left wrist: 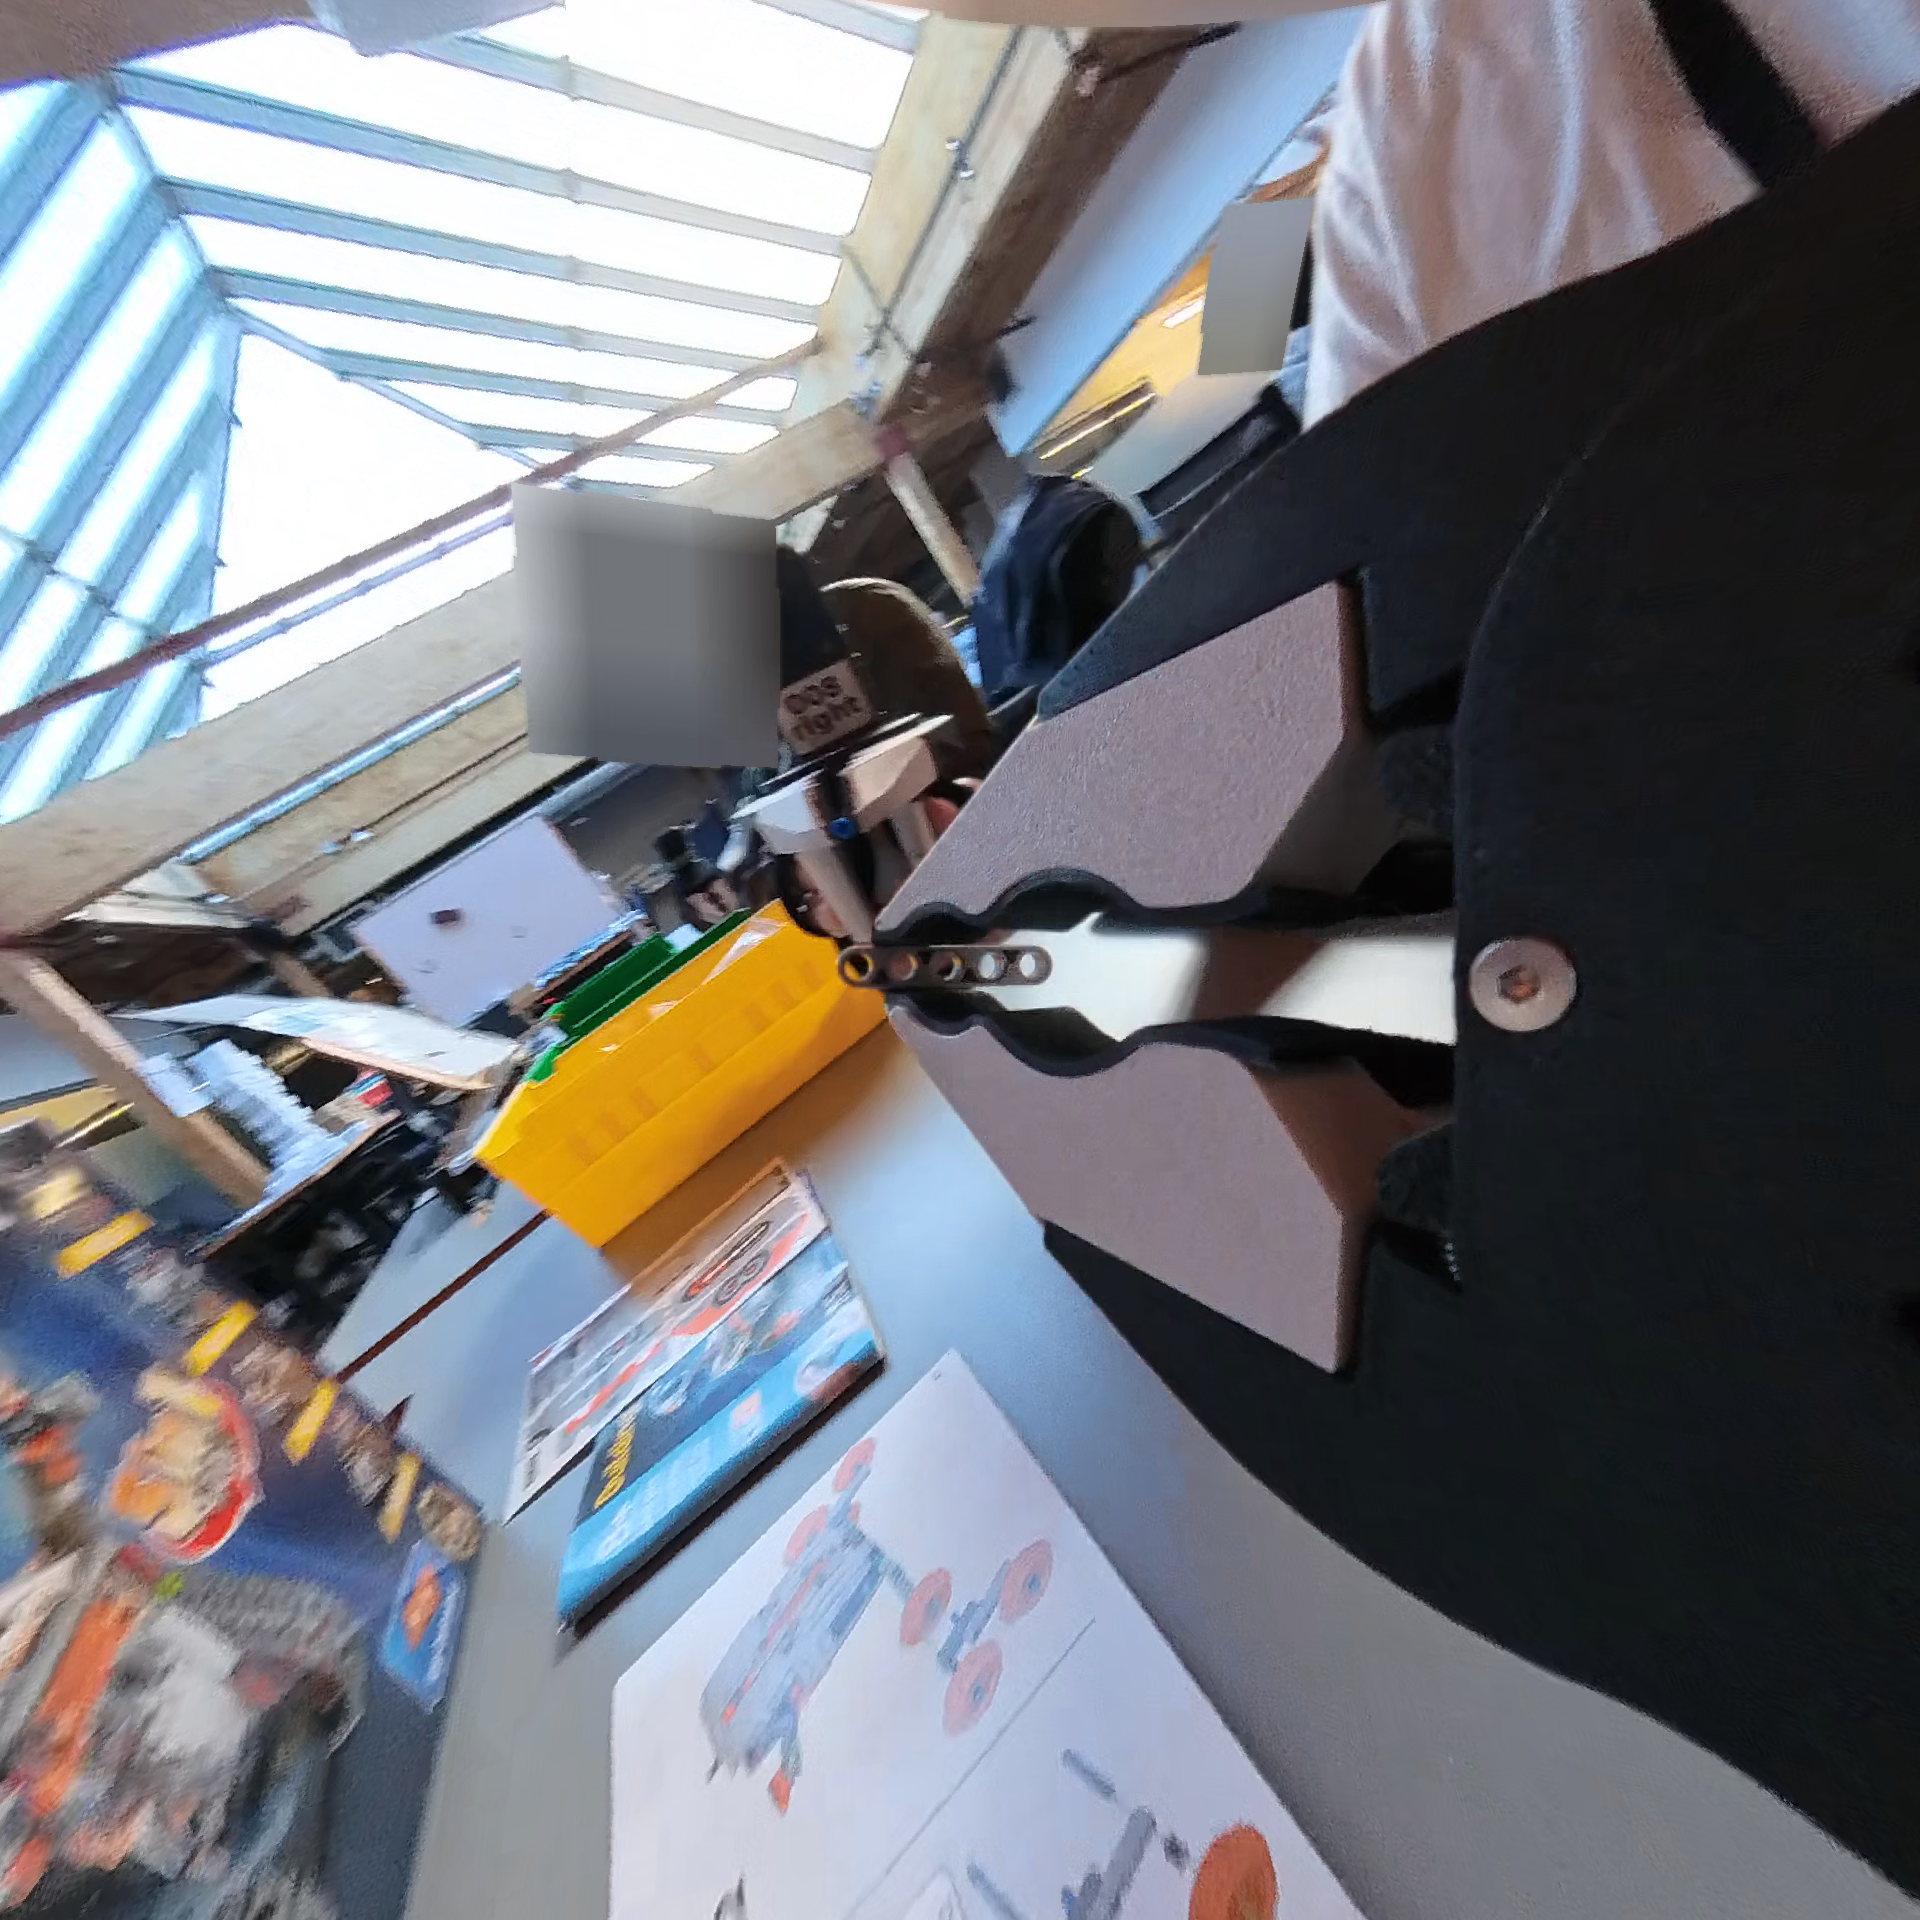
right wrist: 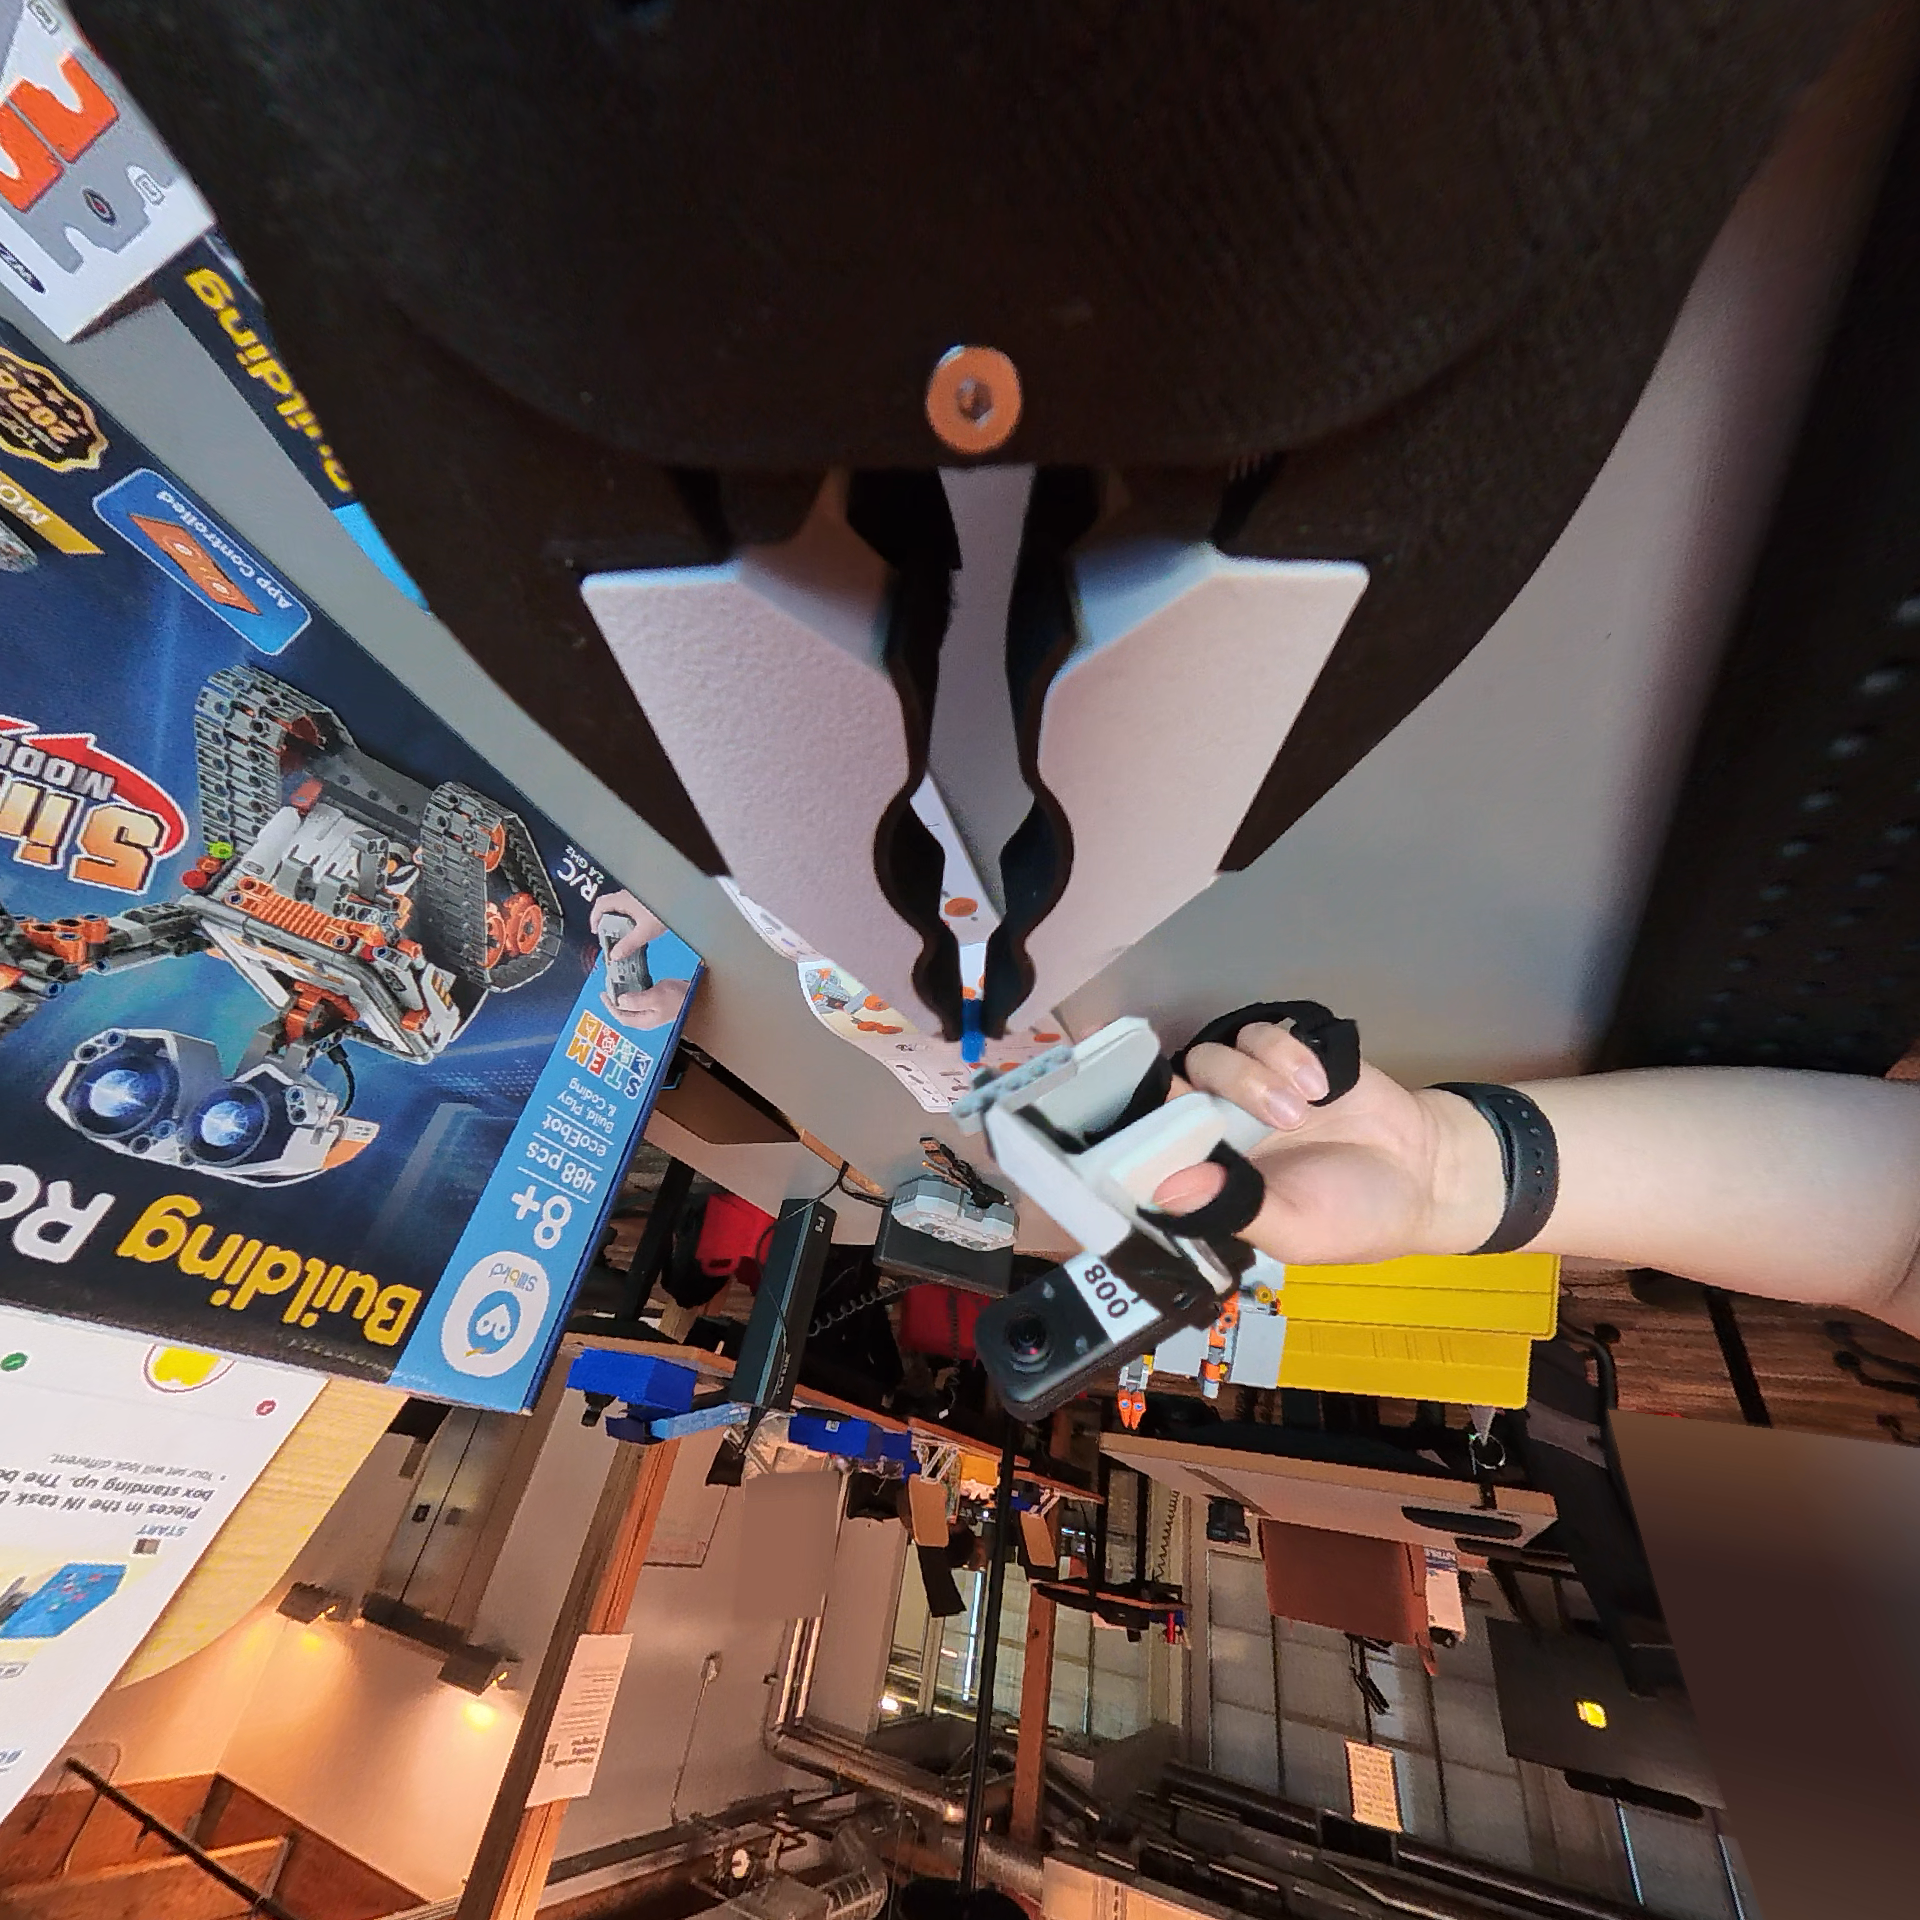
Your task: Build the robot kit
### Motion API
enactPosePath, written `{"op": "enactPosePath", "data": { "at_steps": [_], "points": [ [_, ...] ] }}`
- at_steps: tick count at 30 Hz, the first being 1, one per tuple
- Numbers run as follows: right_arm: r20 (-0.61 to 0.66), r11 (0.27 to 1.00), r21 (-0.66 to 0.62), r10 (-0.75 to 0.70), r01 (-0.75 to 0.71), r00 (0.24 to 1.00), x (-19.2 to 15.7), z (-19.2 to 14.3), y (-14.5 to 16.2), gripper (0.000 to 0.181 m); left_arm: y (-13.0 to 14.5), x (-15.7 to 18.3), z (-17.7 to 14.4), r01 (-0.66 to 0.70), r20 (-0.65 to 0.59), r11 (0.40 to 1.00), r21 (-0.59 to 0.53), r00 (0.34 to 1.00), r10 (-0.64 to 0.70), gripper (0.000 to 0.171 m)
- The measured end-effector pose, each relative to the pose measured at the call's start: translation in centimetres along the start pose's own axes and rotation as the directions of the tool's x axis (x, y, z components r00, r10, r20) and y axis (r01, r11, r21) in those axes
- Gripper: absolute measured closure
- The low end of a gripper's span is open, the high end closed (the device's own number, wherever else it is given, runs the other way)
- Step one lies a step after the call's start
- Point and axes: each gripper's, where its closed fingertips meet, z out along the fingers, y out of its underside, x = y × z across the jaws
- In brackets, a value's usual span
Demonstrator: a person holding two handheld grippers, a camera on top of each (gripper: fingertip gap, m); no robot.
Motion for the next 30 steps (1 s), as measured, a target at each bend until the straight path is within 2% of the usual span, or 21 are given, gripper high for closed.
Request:
{"op": "enactPosePath", "data": {
  "at_steps": [6, 11, 14, 16, 26, 28, 30],
  "points": [
    [0.009, 1.000, -0.011, 0.011, -0.010, 1.000, -0.1, 0.2, 0.4, 0.178, -4.0, -1.4, -3.1, 0.037, 0.067, 0.966, 0.257, 0.996, -0.056, 0.167],
    [0.014, 1.000, -0.022, 0.017, -0.017, 1.000, -0.1, 0.4, 0.8, 0.178, -6.5, -1.8, -6.0, 0.013, 0.121, 0.892, 0.453, 0.990, -0.076, 0.167],
    [0.015, 1.000, -0.025, 0.018, -0.018, 1.000, -0.1, 0.4, 0.8, 0.178, -7.4, -1.9, -7.5, 0.050, 0.090, 0.848, 0.527, 0.989, -0.115, 0.167],
    [0.015, 0.999, -0.026, 0.020, -0.019, 1.000, -0.1, 0.4, 0.9, 0.178, -7.8, -2.1, -8.1, 0.040, 0.096, 0.833, 0.552, 0.989, -0.112, 0.167],
    [0.027, 0.999, -0.041, 0.021, -0.020, 0.999, -0.3, 0.6, 1.2, 0.178, -8.0, -1.6, -8.0, 0.040, 0.079, 0.833, 0.551, 0.992, -0.100, 0.167],
    [0.030, 0.999, -0.043, 0.016, -0.015, 0.999, -0.4, 0.6, 1.2, 0.178, -7.7, -1.5, -7.4, 0.008, 0.110, 0.856, 0.517, 0.991, -0.076, 0.167],
    [0.032, 0.999, -0.049, 0.008, -0.007, 0.999, -0.5, 0.7, 1.2, 0.178, -6.7, -1.8, -6.1, -0.081, 0.204, 0.905, 0.417, 0.979, -0.006, 0.167]
  ]
}}
